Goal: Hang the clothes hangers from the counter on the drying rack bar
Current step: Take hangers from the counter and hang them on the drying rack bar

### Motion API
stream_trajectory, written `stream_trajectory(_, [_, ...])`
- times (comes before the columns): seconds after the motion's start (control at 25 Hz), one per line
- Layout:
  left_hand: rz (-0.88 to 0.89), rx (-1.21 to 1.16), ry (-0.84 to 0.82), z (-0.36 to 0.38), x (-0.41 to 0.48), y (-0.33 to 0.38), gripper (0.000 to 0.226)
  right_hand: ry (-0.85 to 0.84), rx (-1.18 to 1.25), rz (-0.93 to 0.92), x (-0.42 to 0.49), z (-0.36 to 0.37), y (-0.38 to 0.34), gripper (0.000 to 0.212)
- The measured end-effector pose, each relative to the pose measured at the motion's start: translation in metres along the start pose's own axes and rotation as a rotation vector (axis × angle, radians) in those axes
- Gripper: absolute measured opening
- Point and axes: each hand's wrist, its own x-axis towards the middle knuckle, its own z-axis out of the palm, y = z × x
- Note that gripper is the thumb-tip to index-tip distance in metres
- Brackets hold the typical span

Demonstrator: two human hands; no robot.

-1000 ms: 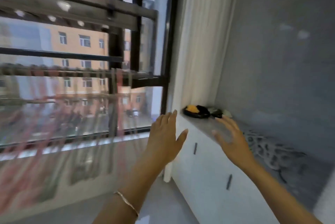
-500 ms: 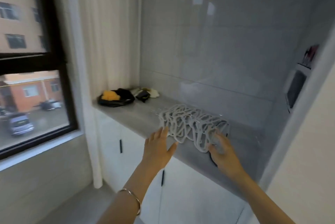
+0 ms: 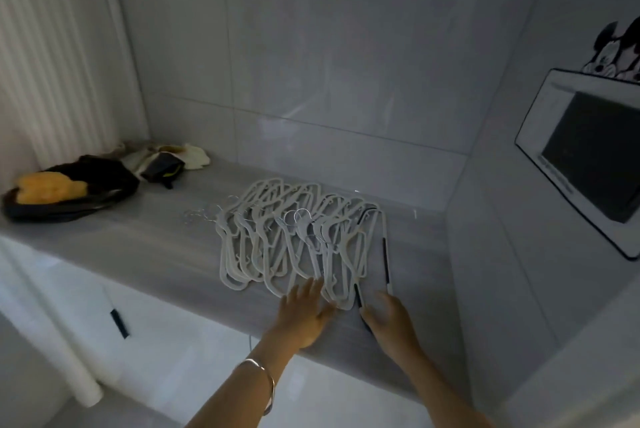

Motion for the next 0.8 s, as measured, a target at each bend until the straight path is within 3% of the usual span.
stream_trajectory(0.12, [0.045,0.040,-0.062,0.011,0.018,-0.004,0.059,0.002,-0.090,0.043,0.019,0.011,0.010,0.050])
stream_trajectory(0.32, [0.045,0.029,-0.145,0.017,0.029,-0.003,0.056,-0.001,-0.305,-0.084,0.030,0.027,0.015,0.022])
stream_trajectory(0.4, [0.048,0.011,-0.146,0.013,0.031,-0.003,0.054,-0.013,-0.271,-0.053,0.031,0.028,0.014,0.010])
stream_trajectory(0.52, [0.064,-0.024,-0.113,0.002,0.029,-0.004,0.054,0.145,-0.169,-0.025,0.027,0.016,-0.004,0.006])
stream_trajectory(0.68, [0.044,-0.180,0.106,-0.035,0.023,-0.004,0.060,0.413,0.110,-0.222,0.010,-0.026,-0.054,0.011])
stream_trajectory(0.8, [0.079,-0.267,0.423,-0.085,0.005,0.001,0.072,0.361,0.336,-0.404,-0.001,-0.056,-0.095,0.018])
